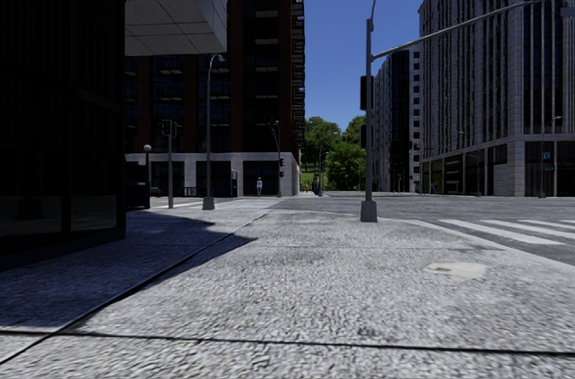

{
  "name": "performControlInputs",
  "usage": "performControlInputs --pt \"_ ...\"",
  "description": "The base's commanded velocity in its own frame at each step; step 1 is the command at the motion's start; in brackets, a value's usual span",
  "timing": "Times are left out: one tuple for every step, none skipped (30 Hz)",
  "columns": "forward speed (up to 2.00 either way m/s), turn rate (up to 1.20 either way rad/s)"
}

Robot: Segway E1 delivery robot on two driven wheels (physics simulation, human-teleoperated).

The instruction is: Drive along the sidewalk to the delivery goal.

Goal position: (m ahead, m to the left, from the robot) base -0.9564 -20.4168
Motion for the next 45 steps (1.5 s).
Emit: performControlInputs --pt "1.77 0.0" --pt "1.77 0.0" --pt "1.75 0.0" --pt "1.71 0.0" --pt "1.71 0.0" --pt "1.7 0.0" --pt "1.69 0.0" --pt "1.68 0.0" --pt "1.68 0.0" --pt "1.68 0.0" --pt "1.68 0.0" --pt "1.68 0.0" --pt "1.68 0.0" --pt "1.68 0.0" --pt "1.68 0.0" --pt "1.68 0.0" --pt "1.67 0.0" --pt "1.62 0.0" --pt "1.6 0.0" --pt "1.6 0.0" --pt "1.58 0.0" --pt "1.57 0.0" --pt "1.56 0.0" --pt "1.55 0.0" --pt "1.55 0.0" --pt "1.54 0.0" --pt "1.54 0.0" --pt "1.54 0.0" --pt "1.54 0.0" --pt "1.54 0.0" --pt "1.54 0.0" --pt "1.54 0.0" --pt "1.54 0.0" --pt "1.54 0.0" --pt "1.54 0.0" --pt "1.54 0.0" --pt "1.54 0.0" --pt "1.54 0.0" --pt "1.54 0.0" --pt "1.54 0.0" --pt "1.54 -0.05" --pt "1.54 -0.17" --pt "1.54 -0.27" --pt "1.54 -0.32" --pt "1.54 -0.37"
